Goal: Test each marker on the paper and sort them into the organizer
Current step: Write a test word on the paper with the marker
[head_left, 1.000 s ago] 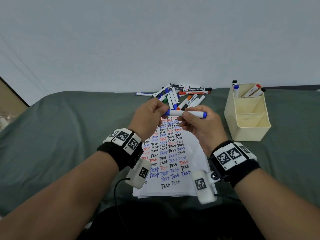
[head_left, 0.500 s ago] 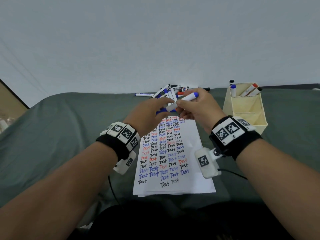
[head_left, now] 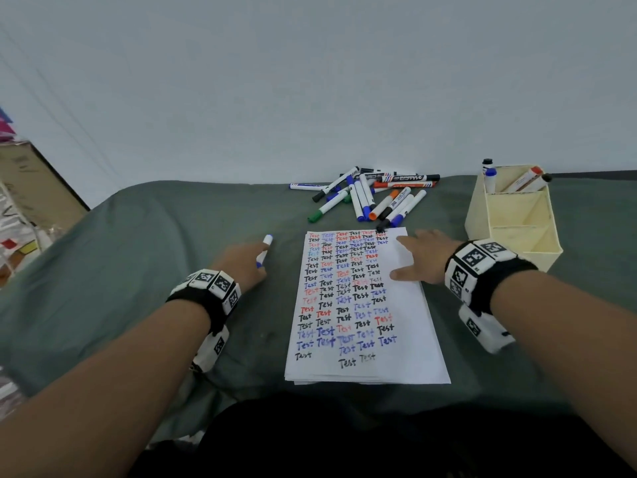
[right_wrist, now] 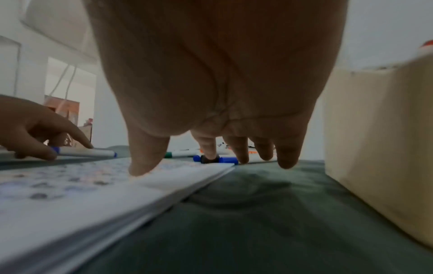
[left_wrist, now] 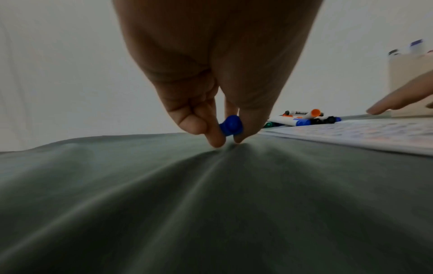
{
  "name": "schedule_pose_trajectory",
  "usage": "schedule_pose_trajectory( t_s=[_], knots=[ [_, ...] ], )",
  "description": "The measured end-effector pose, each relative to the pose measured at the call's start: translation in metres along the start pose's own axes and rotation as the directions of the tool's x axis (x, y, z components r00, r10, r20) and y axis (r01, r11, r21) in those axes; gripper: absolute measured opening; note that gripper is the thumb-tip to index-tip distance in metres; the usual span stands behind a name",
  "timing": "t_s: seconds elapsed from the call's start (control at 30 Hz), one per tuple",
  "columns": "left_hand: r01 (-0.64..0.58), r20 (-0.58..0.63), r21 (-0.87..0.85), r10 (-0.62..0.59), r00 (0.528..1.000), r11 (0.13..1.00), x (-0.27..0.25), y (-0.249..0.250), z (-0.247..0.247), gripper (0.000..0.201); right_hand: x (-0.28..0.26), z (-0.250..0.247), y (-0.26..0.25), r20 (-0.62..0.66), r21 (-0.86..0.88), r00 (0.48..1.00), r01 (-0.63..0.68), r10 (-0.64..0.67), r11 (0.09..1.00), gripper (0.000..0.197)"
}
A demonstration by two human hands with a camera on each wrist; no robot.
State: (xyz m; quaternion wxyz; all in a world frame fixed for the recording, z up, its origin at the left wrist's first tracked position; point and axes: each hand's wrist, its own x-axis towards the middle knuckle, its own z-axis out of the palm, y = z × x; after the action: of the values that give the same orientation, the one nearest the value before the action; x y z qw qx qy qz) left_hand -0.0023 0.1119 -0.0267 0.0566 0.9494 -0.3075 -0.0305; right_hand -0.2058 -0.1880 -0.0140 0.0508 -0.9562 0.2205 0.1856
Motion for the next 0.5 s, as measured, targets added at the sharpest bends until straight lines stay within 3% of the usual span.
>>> schedule_pose_trajectory(
  t_s=[0.23,0.5],
  knots=[
    [0.111,0.046,0.007,-0.111,0.993,0.994,0.0,-0.014,0.001,0.054,0.005,0.024,0.003,-0.004,0.05,0.999,-0.036,0.037,0.998,0.096],
    [0.122,0.032,-0.077,-0.12,0.992,0.989,0.002,-0.024,0.001,0.049,0.006,0.025,0.004,-0.015,0.054,0.999,-0.043,0.044,0.998,0.095]
  ],
)
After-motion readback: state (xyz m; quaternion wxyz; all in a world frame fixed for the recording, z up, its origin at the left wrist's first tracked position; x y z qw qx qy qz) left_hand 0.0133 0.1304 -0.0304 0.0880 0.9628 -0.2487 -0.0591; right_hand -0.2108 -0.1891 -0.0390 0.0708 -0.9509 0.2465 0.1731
